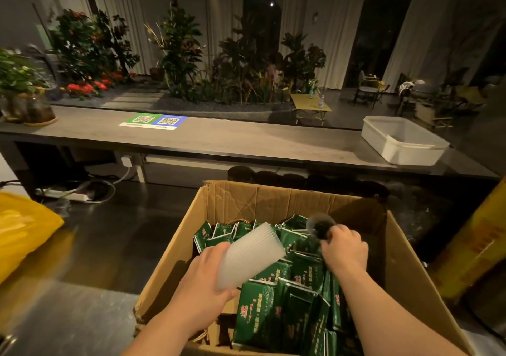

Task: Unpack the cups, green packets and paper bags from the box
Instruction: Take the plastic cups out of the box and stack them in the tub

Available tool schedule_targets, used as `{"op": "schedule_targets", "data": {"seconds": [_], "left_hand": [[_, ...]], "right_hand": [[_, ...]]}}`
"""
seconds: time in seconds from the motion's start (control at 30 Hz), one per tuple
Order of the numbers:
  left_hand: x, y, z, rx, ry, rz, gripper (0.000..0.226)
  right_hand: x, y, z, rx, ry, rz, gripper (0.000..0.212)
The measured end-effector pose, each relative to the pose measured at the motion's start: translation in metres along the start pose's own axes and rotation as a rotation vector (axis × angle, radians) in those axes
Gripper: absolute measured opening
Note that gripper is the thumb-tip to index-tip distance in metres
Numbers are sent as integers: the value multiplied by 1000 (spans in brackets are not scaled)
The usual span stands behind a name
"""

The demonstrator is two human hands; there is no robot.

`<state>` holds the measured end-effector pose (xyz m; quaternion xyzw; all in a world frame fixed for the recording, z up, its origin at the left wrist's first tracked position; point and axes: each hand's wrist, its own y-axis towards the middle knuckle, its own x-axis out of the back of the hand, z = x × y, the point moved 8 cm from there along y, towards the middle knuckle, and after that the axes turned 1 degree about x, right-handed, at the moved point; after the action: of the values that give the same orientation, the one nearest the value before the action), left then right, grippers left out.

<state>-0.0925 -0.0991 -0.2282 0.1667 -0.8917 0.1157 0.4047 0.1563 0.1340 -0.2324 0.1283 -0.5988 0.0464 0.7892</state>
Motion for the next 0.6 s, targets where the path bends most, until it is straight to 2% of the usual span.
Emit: {"op": "schedule_targets", "data": {"seconds": [0.1, 0.17, 0.27, 0.33, 0.43, 0.5, 0.6], "left_hand": [[0, 0, -1, 4, -10, 0, 86], [-1, 0, 0, 8, -6, 3, 87], [-1, -1, 1, 18, -10, -3, 88], [-1, -2, 1, 18, -4, -9, 89], [0, -2, 0, 21, 0, -19, 90], [1, -2, -1, 17, 1, -21, 89], [1, -4, -5, -5, 3, -11, 87]], "right_hand": [[18, 0, 9, 20, 172, -121, 21], [20, -2, 13, -26, 453, -106, 22], [7, -9, 31, -89, 1044, 127, 31], [6, -19, 54, -1, 1289, 329, 27], [5, -36, 77, 139, 1341, 513, 28], [1, -41, 79, 141, 1281, 546, 38], [6, -43, 79, 185, 1167, 545, 27]]}}
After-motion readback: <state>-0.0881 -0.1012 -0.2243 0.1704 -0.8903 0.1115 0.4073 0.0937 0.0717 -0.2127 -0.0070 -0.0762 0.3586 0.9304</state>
